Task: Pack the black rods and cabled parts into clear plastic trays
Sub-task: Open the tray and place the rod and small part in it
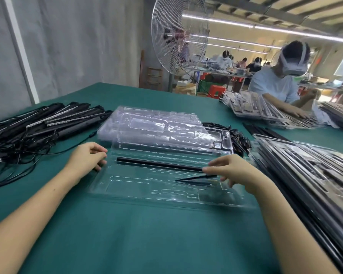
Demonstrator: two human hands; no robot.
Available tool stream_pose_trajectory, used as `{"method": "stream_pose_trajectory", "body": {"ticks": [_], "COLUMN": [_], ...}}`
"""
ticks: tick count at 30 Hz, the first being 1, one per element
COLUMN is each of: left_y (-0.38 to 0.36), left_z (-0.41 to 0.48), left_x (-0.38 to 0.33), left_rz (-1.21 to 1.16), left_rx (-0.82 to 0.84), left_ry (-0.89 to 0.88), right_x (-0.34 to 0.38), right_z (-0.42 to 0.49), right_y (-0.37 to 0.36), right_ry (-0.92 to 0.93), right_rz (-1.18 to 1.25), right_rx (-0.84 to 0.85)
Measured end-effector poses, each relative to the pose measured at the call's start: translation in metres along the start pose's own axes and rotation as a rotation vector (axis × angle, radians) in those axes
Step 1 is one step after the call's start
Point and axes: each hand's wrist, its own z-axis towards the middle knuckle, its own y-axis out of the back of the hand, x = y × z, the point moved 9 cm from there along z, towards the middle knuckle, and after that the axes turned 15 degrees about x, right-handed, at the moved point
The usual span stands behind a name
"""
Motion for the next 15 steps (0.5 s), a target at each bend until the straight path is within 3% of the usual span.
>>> {"method": "stream_pose_trajectory", "body": {"ticks": [4,15], "left_y": [-0.001,-0.003], "left_z": [-0.001,-0.005], "left_x": [0.001,-0.007], "left_rz": [0.001,0.028], "left_rx": [0.007,0.012], "left_ry": [0.013,0.004], "right_x": [-0.004,0.004], "right_z": [0.0,0.011], "right_y": [0.008,-0.015], "right_ry": [-0.04,0.025], "right_rz": [-0.175,-0.263], "right_rx": [-0.068,-0.017]}}
